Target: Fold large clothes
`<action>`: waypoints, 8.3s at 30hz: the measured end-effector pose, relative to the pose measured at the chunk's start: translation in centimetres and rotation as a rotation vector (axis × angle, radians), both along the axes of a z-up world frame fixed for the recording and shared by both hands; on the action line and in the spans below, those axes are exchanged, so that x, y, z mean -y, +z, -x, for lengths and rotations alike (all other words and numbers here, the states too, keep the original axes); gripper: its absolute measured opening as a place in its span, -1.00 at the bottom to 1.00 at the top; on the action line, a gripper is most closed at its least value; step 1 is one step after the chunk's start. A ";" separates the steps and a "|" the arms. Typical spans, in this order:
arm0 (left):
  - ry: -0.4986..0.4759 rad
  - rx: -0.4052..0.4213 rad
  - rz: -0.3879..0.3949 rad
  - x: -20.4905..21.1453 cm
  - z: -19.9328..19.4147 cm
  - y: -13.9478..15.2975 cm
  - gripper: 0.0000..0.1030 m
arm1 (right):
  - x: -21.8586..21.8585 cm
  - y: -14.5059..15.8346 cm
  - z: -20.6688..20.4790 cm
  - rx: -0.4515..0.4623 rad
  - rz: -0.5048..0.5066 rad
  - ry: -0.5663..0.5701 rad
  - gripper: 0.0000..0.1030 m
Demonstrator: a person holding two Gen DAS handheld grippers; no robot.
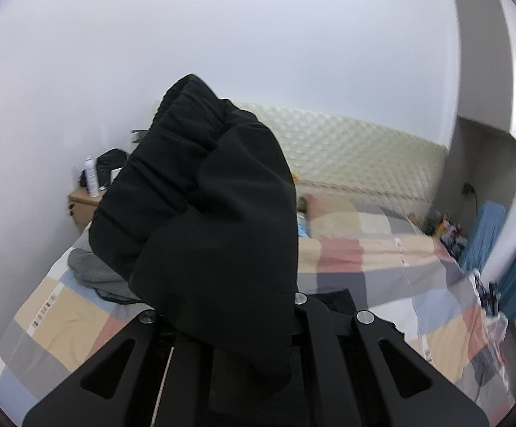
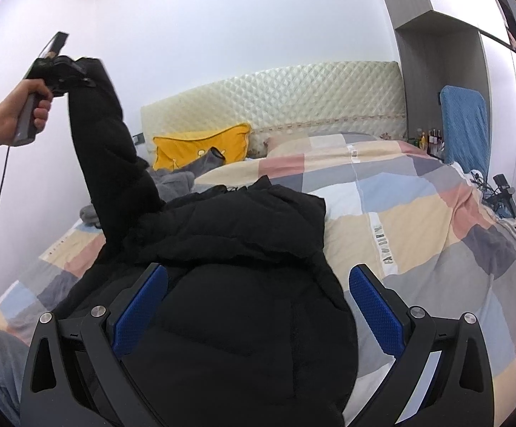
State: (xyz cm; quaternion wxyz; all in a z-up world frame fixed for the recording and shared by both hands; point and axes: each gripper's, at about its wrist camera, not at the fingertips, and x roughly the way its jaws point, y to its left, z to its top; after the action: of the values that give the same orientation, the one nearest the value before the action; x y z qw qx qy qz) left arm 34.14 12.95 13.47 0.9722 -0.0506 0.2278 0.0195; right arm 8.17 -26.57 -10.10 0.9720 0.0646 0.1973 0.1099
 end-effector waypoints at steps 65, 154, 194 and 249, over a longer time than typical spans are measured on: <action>-0.299 -0.180 -0.138 17.4 1.3 -17.5 0.78 | 1.6 -2.2 -2.3 -0.039 -0.005 -0.081 0.99; 0.156 -0.417 0.064 -8.8 -0.3 -32.9 0.86 | -3.5 -10.2 -25.8 -0.337 0.150 0.010 -0.67; -0.099 -0.078 0.124 1.4 17.2 -7.9 0.85 | -2.1 7.2 0.1 -0.028 -0.138 -0.025 0.16; -0.060 -1.017 0.648 -16.6 20.0 -33.3 0.88 | 6.9 -13.1 -3.0 -1.087 -0.377 -0.063 0.73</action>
State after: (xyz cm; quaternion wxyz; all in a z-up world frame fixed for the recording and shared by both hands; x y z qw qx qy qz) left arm 14.18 29.53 -19.80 0.6765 -0.3221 0.6598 -0.0566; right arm 11.19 -33.51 -23.25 0.7055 0.2895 0.6436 0.0653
